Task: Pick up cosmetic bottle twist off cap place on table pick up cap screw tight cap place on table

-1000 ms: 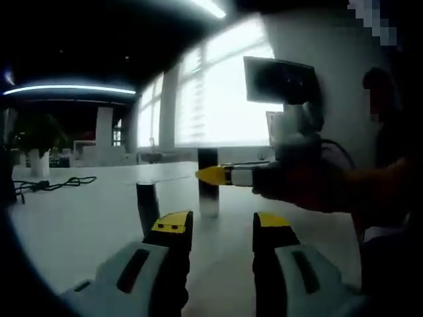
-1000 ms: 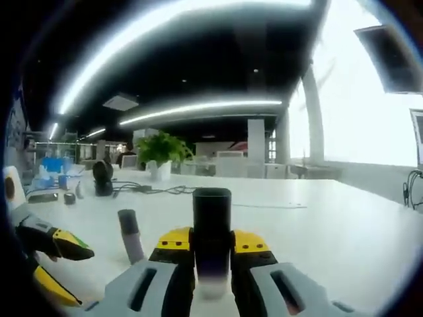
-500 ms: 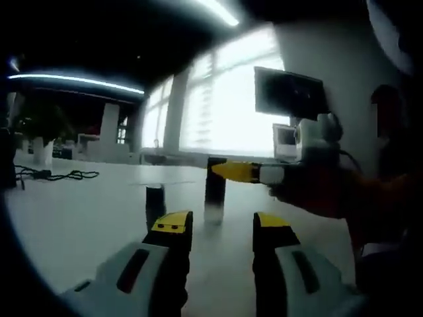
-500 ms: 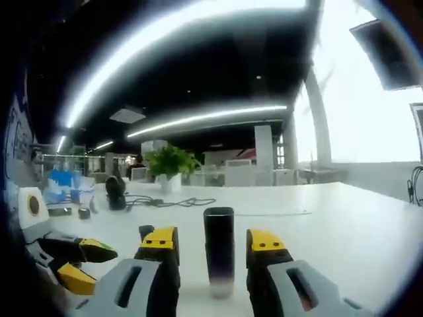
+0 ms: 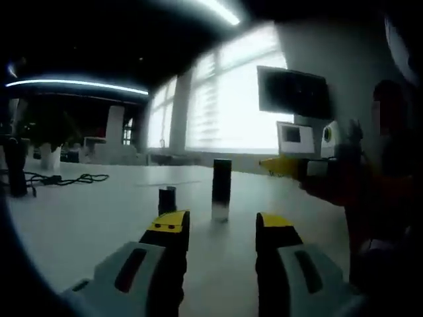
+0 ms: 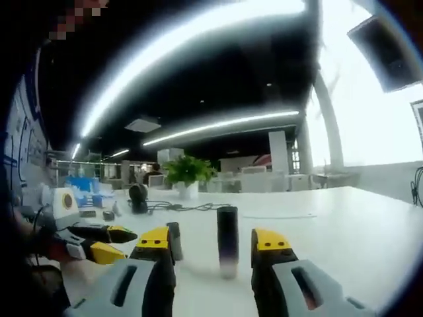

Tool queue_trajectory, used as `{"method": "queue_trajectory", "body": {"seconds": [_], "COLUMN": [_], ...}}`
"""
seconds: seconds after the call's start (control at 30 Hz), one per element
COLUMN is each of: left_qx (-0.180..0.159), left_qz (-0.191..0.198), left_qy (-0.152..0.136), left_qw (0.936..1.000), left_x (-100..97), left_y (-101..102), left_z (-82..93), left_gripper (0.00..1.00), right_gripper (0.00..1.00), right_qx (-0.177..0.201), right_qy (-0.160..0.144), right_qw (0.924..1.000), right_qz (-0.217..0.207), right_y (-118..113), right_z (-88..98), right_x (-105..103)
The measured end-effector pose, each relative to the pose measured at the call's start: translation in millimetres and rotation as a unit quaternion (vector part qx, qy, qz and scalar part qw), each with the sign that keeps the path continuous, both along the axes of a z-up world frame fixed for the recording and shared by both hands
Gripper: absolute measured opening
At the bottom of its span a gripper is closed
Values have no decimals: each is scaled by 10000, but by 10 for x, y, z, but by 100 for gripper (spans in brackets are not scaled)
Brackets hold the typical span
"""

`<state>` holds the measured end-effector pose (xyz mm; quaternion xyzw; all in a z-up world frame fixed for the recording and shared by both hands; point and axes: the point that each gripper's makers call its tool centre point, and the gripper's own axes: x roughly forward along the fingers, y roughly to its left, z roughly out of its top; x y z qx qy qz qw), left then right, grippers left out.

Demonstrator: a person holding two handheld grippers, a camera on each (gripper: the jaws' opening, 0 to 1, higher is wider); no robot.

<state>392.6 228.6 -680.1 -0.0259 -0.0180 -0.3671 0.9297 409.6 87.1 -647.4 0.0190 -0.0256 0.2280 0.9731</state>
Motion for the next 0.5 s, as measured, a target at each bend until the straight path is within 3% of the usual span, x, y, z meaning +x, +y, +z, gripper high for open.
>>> {"method": "queue_trajectory", "body": {"seconds": [0.13, 0.33, 0.5], "left_qx": [51, 0, -60], "left_qz": [70, 137, 229], "left_qy": [-2, -92, -156], "left_qw": [10000, 9999, 9996], "left_x": [-54, -133, -117], "left_y": [74, 202, 390], "left_z": [-17, 12, 55], "left_gripper": [34, 35, 36], "right_gripper": [44, 48, 58], "right_qx": [-100, -91, -174], "right_qy": [-109, -43, -8], "right_qw": [9995, 9988, 9974], "right_qz": [261, 486, 694], "right_y": [-52, -55, -66], "right_z": [-88, -133, -205], "right_x": [-112, -201, -246]}}
